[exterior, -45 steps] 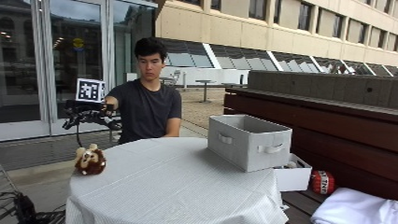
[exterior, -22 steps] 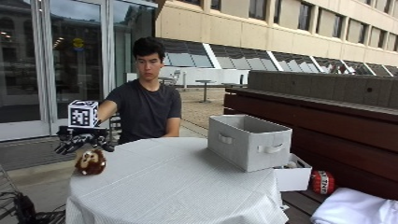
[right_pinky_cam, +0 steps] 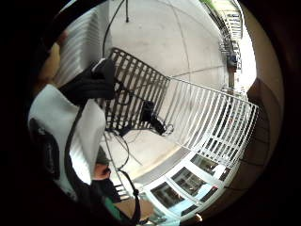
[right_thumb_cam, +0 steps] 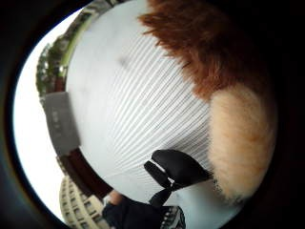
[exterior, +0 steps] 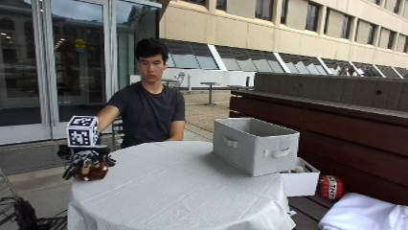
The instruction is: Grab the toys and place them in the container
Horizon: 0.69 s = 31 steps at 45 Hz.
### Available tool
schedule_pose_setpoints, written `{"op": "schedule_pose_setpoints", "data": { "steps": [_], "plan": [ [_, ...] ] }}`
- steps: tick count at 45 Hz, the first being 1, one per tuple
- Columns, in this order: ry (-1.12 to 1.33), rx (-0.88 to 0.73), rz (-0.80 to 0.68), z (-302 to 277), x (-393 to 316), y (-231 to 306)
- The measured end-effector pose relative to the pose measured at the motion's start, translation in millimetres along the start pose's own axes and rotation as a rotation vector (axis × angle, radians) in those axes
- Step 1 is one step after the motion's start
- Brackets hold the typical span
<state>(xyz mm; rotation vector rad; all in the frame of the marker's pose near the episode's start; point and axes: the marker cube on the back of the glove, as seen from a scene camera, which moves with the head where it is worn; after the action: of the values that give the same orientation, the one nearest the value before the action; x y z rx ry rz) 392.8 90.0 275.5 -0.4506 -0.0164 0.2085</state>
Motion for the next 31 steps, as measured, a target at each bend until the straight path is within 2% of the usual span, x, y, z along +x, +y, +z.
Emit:
{"op": "schedule_pose_setpoints", "data": {
  "steps": [9, 19, 24, 31],
  "plan": [
    [0.037, -0.126, -0.023, -1.3, 6.5, 2.0],
    [-0.017, -0.157, -0.017, -7.9, 13.2, 2.7],
    [-0.03, -0.128, 0.0, -12.5, 18.6, 6.1],
    [0.054, -0.006, 0.068, -18.7, 24.9, 7.3]
  ]
}}
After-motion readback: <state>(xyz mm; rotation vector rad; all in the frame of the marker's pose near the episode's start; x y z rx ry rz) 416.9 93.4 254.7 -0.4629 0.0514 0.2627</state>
